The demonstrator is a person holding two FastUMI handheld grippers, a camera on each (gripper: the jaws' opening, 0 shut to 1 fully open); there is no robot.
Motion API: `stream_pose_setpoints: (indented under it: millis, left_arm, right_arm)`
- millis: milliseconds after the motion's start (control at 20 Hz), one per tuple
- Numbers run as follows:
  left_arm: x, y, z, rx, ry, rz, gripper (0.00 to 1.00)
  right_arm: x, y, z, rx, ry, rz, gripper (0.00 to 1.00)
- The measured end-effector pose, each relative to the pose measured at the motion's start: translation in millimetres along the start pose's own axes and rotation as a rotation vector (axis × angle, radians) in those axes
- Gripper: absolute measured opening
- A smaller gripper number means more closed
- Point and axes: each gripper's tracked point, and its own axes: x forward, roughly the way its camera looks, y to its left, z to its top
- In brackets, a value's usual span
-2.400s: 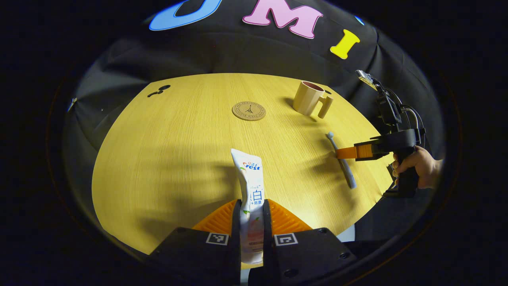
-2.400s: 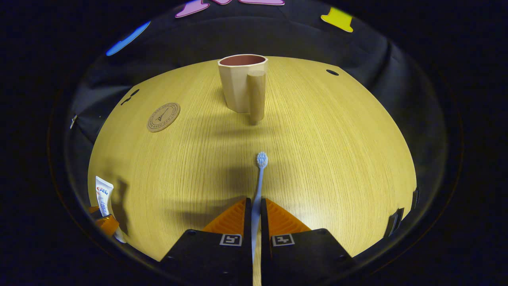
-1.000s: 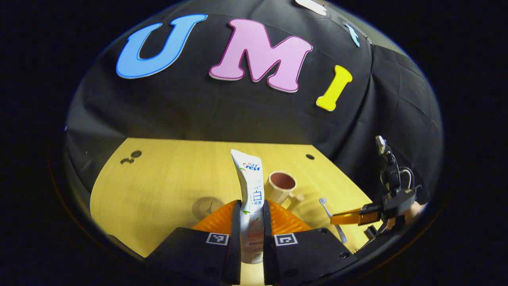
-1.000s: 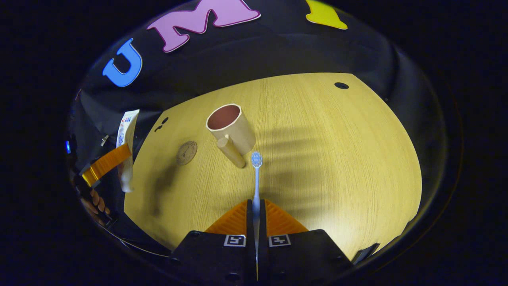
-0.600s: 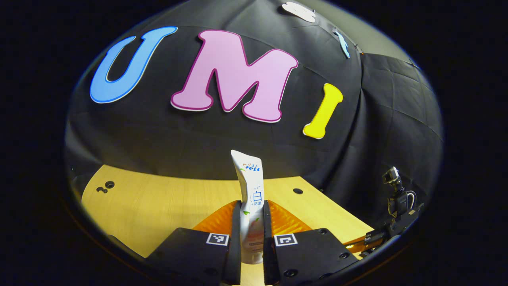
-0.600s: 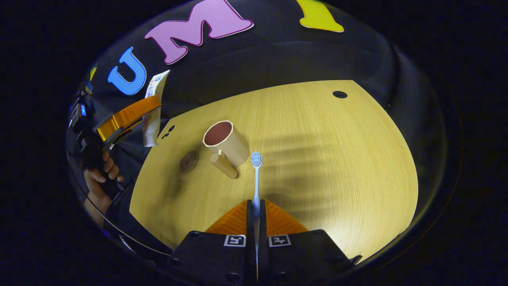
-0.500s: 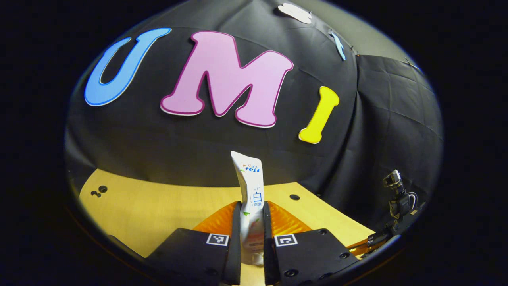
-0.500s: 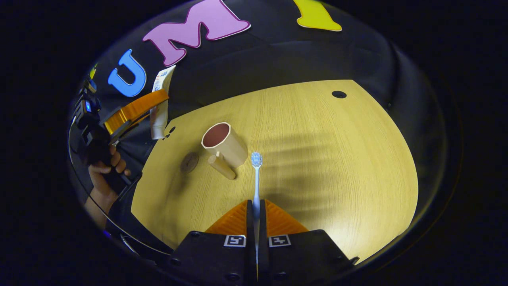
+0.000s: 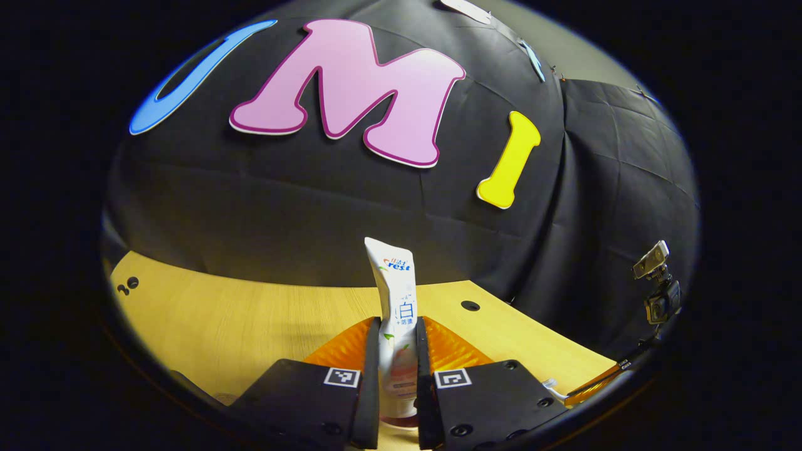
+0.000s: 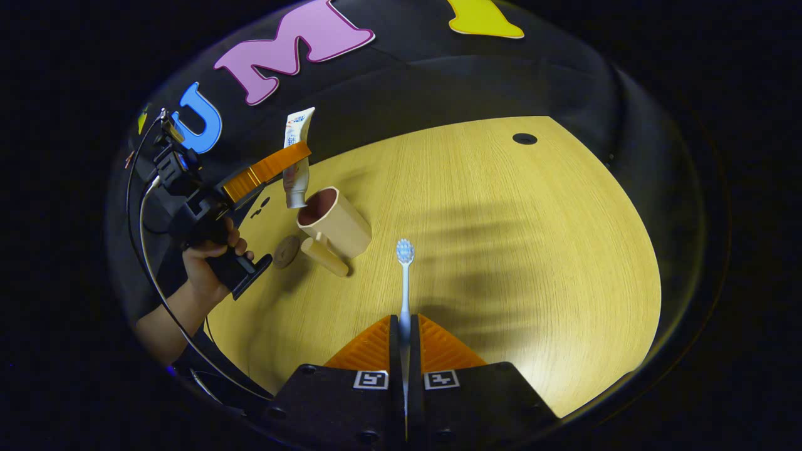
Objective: Put the toothbrush and toothpaste on the desktop into the cup, then pick up the cup and place it on the coaster on the desktop.
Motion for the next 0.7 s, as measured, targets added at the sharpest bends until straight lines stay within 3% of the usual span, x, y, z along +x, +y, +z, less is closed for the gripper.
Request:
stream_pose_setpoints:
  millis: [50,350,550,700]
  left_arm:
    - [2,-1,-3,-0.008,0.000,-0.004,0.29]
    - [5,1,-24,0.035,0.024,-0.002,0.31]
    - [-8,2,-25,0.088,0.036,0.006,0.41]
    - [-37,1,-15,0.074,0.014,0.036,0.96]
  right_arm:
    - [2,-2,-1,0.002,0.004,-0.001,0.06]
    - [11,-5,-9,0.014,0.016,0.015,0.06]
    - [9,-3,-6,0.013,-0.001,0.017,0.06]
    - [7,2,12,0.031,-0.056,0.030,0.06]
